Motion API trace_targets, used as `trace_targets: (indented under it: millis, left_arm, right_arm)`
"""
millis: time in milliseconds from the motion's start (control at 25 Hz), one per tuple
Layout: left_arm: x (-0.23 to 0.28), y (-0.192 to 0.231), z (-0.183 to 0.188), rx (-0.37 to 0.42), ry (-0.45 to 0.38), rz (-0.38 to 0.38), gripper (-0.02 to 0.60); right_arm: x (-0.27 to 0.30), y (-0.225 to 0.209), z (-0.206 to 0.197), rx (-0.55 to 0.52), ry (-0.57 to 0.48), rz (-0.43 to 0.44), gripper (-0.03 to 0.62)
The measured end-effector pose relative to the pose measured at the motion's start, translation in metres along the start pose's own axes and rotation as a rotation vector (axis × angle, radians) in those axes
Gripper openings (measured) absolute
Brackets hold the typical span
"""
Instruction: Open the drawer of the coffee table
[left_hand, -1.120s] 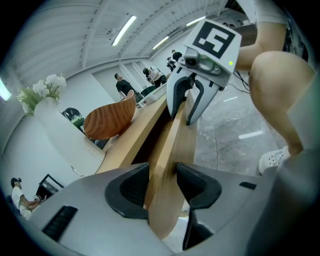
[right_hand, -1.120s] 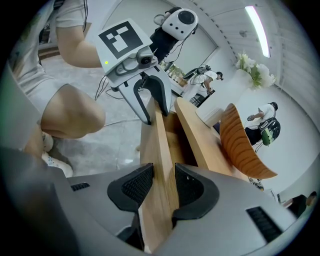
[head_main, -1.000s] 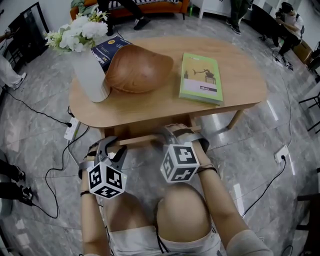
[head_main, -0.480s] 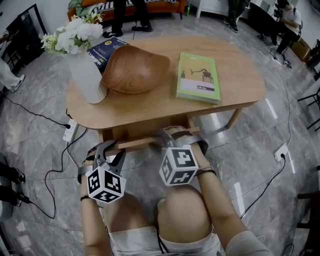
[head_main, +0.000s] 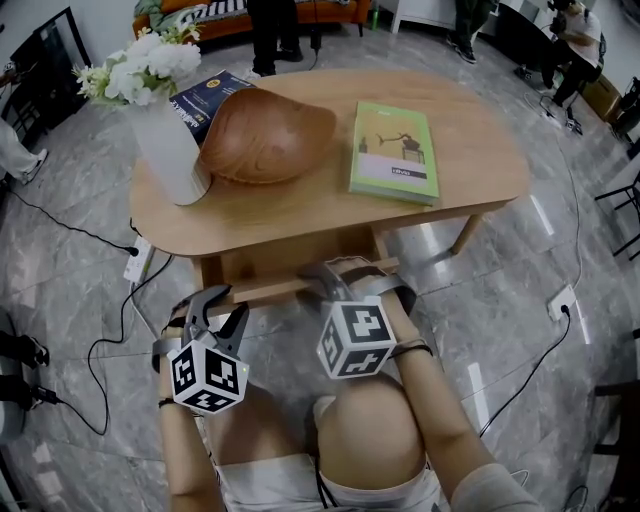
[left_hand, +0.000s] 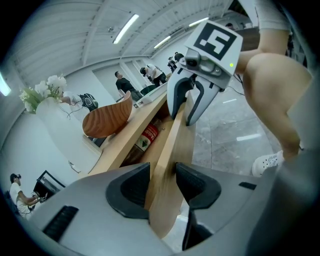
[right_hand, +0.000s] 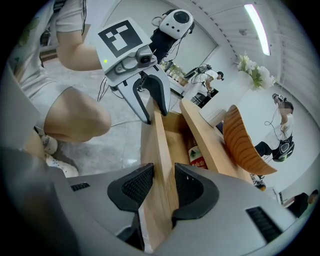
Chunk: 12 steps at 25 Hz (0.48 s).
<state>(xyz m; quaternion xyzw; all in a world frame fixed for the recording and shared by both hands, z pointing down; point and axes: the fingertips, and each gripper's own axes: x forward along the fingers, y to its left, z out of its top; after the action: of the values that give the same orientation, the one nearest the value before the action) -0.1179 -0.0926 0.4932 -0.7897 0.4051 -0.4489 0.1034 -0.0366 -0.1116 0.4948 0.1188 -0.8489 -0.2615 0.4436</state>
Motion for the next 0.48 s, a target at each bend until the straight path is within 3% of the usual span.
trace_targets:
  millis: [480]
  left_arm:
    - [-0.0058,-0.0072,-0.0005,-0.001,-0.002,-0.009,0.166]
  right_arm:
    - [-0.0048,0.0083,0.0012,0.006,0.003,-0.001,0.141]
